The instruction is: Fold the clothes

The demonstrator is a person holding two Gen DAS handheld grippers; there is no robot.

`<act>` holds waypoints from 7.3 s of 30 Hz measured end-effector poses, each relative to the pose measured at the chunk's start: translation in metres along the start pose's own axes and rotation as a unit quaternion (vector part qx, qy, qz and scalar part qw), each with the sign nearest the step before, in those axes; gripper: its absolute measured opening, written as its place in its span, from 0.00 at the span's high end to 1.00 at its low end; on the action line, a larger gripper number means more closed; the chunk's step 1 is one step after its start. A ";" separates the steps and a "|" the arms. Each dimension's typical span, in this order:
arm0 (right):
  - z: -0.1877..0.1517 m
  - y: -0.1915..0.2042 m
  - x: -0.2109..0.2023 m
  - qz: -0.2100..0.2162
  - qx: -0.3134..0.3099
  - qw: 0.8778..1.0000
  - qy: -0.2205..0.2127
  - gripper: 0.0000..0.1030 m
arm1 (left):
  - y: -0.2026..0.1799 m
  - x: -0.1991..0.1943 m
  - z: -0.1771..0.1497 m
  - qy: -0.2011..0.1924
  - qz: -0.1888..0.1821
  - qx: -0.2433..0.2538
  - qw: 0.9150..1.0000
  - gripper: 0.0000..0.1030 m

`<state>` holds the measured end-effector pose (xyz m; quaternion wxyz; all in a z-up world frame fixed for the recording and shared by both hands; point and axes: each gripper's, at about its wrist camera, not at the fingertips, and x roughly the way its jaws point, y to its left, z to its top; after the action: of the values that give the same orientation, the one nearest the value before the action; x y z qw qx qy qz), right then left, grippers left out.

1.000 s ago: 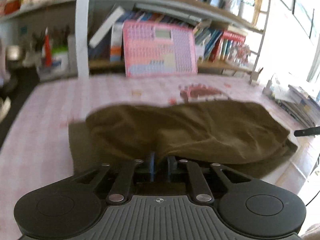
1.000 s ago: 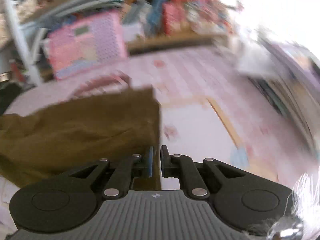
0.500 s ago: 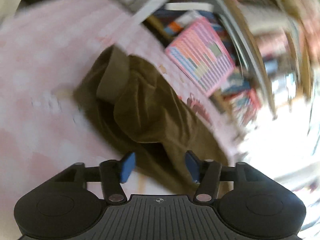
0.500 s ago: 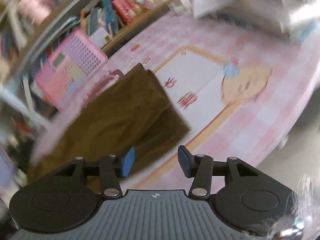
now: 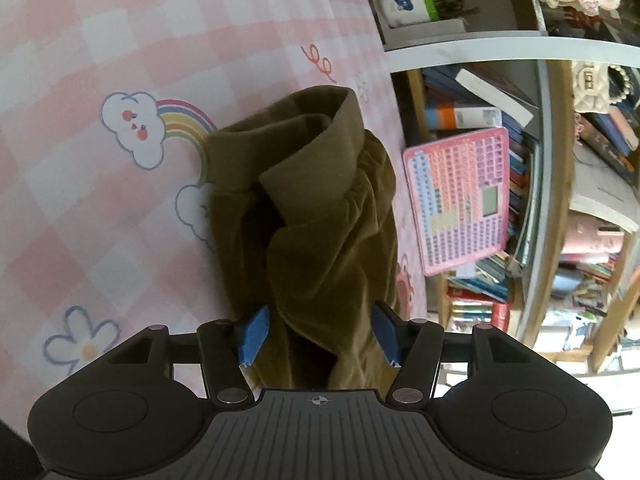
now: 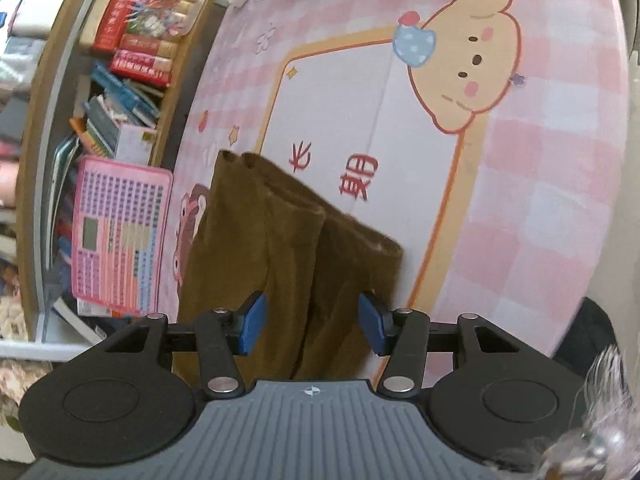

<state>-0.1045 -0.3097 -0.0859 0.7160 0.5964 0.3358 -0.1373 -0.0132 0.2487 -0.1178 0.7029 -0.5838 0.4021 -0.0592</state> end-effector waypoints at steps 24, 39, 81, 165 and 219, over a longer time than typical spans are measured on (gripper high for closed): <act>0.039 0.106 -0.024 0.075 -0.181 0.979 -0.058 0.96 | -0.039 -0.002 0.017 -0.023 -0.016 0.124 0.992 0.96; 0.000 0.108 -0.090 0.056 -0.293 0.948 -0.113 0.96 | -0.064 -0.017 0.021 -0.033 -0.056 0.180 0.982 0.96; -0.040 0.053 0.019 -0.170 -0.415 0.891 -0.072 0.81 | -0.020 -0.028 0.014 -0.102 -0.003 0.120 0.987 0.92; -0.277 0.212 0.187 -0.061 -0.714 0.698 0.004 0.36 | 0.020 -0.031 0.030 -0.088 -0.009 0.040 0.995 0.57; -0.058 0.119 0.047 0.008 -0.529 0.841 0.112 0.33 | -0.165 0.077 -0.216 -0.032 0.274 0.555 0.785 0.14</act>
<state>-0.0175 -0.2156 -0.0290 0.8810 0.1411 0.4310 0.1346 -0.0351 -0.0118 -0.0113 0.9047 0.0400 0.4202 -0.0578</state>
